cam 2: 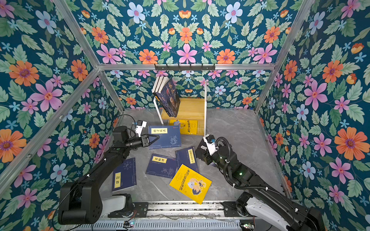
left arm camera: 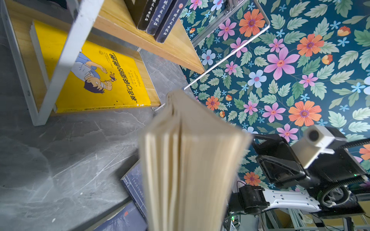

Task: Stacking books/files
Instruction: Pick up the book from the center of the table.

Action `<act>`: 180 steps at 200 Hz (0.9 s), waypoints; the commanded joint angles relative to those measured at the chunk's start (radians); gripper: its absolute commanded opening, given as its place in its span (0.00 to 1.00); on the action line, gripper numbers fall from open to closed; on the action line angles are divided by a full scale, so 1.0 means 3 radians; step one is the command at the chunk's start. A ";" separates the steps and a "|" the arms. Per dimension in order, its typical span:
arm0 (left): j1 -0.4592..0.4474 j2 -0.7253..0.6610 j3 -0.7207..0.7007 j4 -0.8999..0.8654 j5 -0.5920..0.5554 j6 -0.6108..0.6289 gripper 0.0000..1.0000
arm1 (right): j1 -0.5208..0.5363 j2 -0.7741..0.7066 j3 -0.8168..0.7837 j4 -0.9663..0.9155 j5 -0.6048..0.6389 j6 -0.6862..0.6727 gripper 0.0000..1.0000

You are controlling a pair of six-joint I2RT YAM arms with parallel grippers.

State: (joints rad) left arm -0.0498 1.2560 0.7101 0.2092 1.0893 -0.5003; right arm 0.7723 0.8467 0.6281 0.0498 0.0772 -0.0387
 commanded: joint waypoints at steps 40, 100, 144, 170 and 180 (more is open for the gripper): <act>0.0002 -0.0069 -0.0127 0.0465 -0.0093 -0.0492 0.00 | 0.0694 0.0602 0.0424 0.0361 0.0585 -0.1390 0.55; -0.0101 -0.0106 -0.0164 0.0531 -0.0128 -0.0602 0.00 | 0.0931 0.1567 0.0899 0.0603 0.0933 -0.2141 0.59; -0.0190 -0.0095 -0.0183 0.0626 -0.0123 -0.0763 0.00 | 0.0957 0.2118 0.1116 0.0894 0.1066 -0.2417 0.63; -0.0232 -0.0078 -0.0183 0.0668 -0.0116 -0.0790 0.00 | 0.0969 0.2444 0.1225 0.1099 0.1258 -0.2595 0.68; -0.0237 -0.0076 -0.0183 0.0668 -0.0111 -0.0826 0.00 | 0.0971 0.2577 0.1305 0.1169 0.1400 -0.2667 0.69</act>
State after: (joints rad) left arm -0.1154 1.2320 0.6518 0.3511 1.0462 -0.7273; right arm 1.0637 1.5593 0.9813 0.3061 0.4019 -0.7544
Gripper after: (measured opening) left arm 0.123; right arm 0.689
